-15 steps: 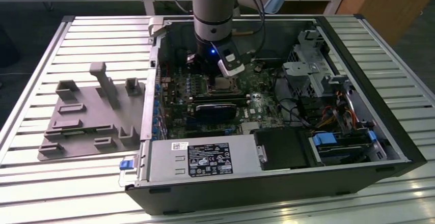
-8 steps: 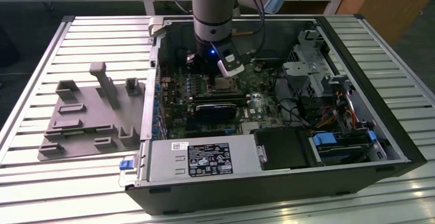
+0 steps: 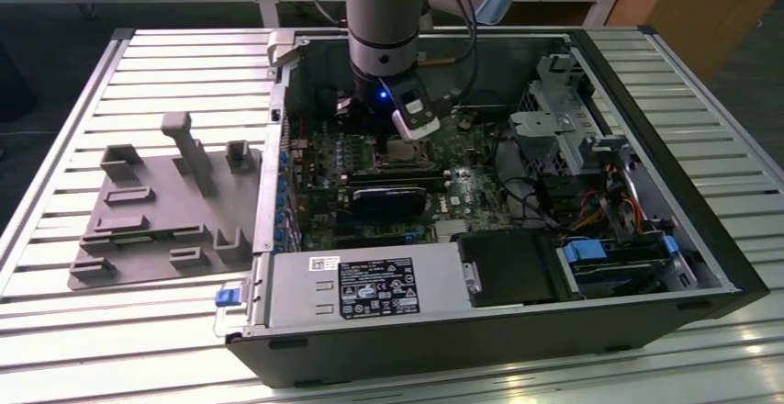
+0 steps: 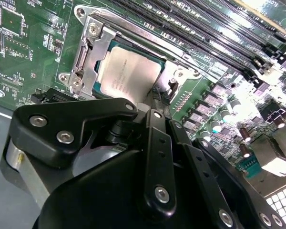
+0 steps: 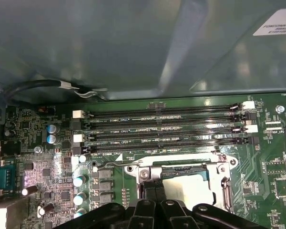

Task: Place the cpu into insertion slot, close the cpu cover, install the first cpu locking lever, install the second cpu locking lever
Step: 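Close the cpu cover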

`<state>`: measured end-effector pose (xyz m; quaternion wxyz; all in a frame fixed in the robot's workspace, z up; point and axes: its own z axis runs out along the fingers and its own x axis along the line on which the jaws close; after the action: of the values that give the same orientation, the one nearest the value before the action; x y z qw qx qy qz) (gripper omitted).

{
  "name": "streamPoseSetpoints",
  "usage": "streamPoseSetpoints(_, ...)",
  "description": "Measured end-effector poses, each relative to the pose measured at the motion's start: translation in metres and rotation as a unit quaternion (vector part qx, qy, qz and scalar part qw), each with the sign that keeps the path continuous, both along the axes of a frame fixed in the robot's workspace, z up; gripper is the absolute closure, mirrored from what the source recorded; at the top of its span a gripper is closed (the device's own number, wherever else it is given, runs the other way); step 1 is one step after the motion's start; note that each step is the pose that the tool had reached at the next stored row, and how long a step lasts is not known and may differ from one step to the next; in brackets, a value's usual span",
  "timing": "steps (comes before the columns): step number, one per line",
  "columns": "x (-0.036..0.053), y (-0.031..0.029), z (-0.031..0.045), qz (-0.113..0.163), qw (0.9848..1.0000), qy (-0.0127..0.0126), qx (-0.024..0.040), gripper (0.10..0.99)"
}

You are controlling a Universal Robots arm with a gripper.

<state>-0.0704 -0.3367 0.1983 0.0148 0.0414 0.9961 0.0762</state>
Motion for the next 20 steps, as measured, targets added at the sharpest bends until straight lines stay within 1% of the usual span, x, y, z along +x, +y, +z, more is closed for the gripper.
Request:
streamPoseSetpoints(4, 0.0006, -0.0001, -0.0001, 0.000, 1.0000, 0.0001, 0.0000, 0.980)
streamPoseSetpoints(12, 0.0047, 0.0000, 0.0002, 0.000, 1.0000, -0.0001, 0.0001, 0.980)
streamPoseSetpoints(14, 0.0050, 0.0004, 0.0021, 0.000, 1.0000, -0.0008, 0.0011, 0.980)
streamPoseSetpoints(16, 0.0048, 0.0000, 0.0060, 0.000, 1.0000, -0.0001, 0.0000, 0.980)
streamPoseSetpoints(20, 0.0042, -0.0001, 0.0065, 0.000, 1.0000, -0.0001, 0.0001, 0.980)
